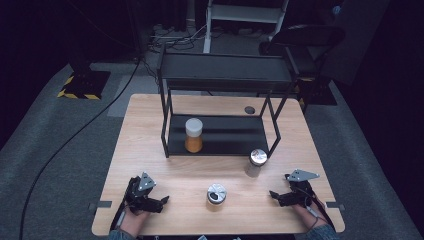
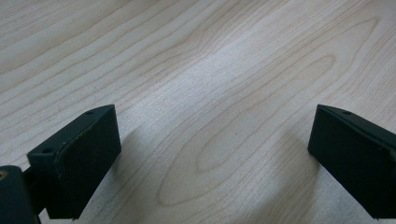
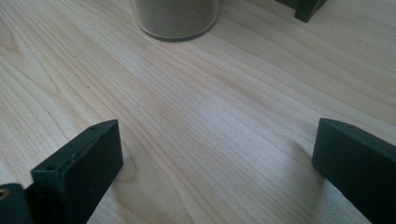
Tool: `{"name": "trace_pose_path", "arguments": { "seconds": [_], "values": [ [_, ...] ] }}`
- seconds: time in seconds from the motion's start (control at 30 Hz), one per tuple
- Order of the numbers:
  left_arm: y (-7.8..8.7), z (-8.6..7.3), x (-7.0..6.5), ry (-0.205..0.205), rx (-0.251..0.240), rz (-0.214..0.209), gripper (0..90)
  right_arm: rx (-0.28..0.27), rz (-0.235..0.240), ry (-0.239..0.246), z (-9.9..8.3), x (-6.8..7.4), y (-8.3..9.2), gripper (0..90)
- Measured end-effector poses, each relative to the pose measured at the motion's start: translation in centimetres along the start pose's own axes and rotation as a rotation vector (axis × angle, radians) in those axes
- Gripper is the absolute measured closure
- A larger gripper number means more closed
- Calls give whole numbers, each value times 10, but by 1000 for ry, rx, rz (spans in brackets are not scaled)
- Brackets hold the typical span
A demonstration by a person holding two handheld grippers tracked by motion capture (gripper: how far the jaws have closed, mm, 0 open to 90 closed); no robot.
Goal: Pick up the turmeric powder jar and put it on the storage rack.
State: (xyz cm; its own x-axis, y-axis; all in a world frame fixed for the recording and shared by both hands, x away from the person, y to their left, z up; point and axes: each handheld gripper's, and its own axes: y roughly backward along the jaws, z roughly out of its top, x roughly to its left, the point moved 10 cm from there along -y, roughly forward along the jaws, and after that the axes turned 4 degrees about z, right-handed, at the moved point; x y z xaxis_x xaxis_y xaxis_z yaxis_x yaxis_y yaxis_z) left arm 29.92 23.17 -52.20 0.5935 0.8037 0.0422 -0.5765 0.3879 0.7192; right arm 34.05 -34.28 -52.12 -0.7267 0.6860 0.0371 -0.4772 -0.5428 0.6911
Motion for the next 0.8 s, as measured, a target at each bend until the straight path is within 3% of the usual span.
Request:
{"name": "trace_pose_path", "arguments": {
  "seconds": [0.33,0.8],
  "values": [
    [1,0,0,1,1,-1,24,14,9,1,5,3,0,22],
    [0,0,0,-3,3,-2,19,-112,18,69,25,26,20,21]
  ]
}}
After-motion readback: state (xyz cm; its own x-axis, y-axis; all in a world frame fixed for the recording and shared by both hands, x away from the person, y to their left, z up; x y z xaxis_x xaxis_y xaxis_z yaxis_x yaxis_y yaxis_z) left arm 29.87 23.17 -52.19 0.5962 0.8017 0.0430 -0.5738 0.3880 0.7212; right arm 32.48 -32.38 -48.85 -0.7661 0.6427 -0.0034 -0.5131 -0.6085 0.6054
